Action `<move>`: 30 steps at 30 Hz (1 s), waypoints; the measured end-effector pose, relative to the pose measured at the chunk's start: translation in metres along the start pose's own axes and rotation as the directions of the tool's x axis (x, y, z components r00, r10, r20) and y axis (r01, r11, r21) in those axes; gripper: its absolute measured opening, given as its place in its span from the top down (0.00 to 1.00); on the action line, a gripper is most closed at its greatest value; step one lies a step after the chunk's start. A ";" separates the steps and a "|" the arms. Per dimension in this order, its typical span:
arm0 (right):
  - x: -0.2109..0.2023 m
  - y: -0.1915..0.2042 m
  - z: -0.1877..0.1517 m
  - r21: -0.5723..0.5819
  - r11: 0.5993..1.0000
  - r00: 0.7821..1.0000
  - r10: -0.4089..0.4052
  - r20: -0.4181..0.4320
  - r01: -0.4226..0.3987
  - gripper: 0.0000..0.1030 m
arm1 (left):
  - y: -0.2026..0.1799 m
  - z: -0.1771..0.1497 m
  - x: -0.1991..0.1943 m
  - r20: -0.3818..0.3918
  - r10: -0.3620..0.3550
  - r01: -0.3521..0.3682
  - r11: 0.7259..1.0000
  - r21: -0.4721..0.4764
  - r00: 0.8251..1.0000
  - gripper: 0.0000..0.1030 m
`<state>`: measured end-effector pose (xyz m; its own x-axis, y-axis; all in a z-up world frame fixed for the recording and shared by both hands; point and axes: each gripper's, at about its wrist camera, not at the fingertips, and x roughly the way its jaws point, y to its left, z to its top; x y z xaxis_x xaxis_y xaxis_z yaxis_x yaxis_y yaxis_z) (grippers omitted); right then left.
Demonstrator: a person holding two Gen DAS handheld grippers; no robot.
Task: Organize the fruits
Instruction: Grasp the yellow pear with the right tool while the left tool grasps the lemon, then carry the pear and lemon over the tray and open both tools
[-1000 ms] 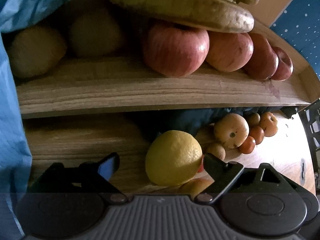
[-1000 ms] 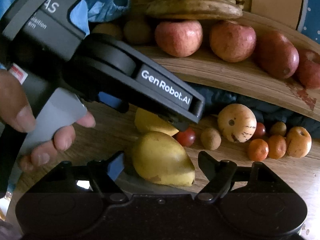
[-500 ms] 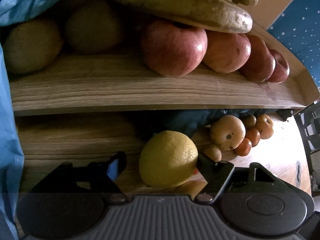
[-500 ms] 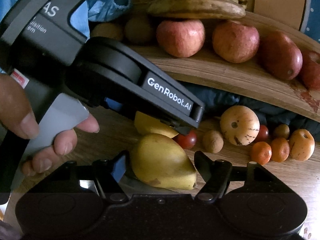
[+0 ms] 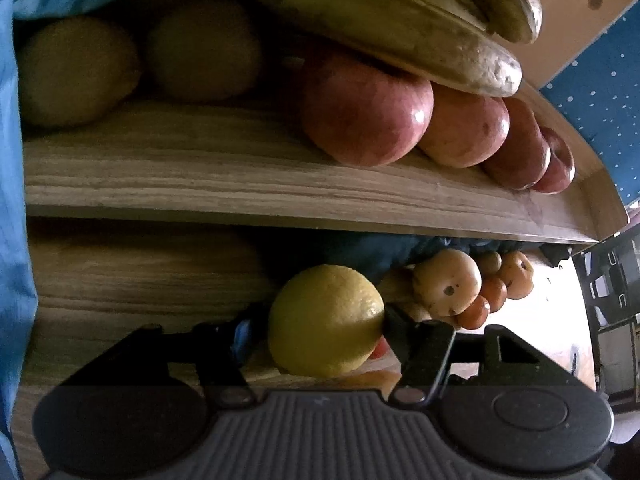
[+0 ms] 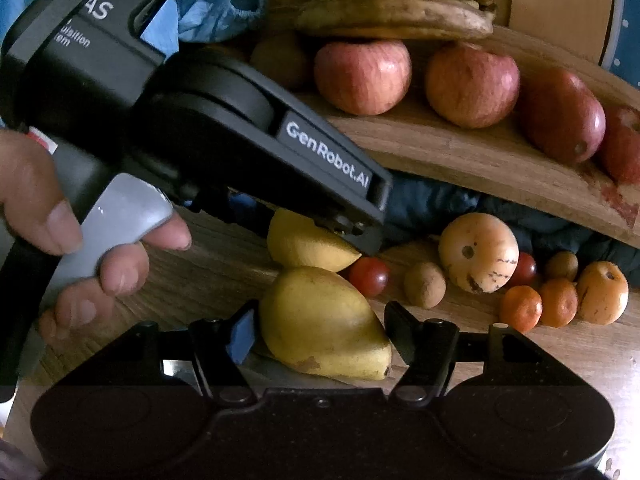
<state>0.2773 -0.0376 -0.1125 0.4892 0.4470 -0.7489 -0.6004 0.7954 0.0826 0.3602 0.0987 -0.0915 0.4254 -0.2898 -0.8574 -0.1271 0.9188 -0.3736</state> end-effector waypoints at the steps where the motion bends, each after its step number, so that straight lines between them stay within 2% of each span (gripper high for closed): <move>1: 0.002 0.000 0.000 0.000 1.000 1.000 0.000 -0.005 0.000 0.32 | -0.001 0.001 0.001 0.000 0.003 -0.003 1.000 0.002 1.000 0.33; 15: 0.006 -0.006 0.001 0.003 1.000 1.000 0.003 -0.011 -0.003 0.35 | 0.004 -0.006 -0.003 0.009 0.007 -0.007 0.999 -0.047 1.000 0.38; 30: -0.004 0.006 -0.001 -0.073 0.997 1.000 0.001 0.029 0.001 0.39 | 0.015 -0.012 -0.035 0.087 0.030 -0.020 0.994 -0.108 0.996 0.38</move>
<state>0.2707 -0.0347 -0.1098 0.5065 0.4594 -0.7297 -0.6445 0.7639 0.0337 0.3328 0.1197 -0.0712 0.4980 -0.2380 -0.8339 -0.2314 0.8902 -0.3923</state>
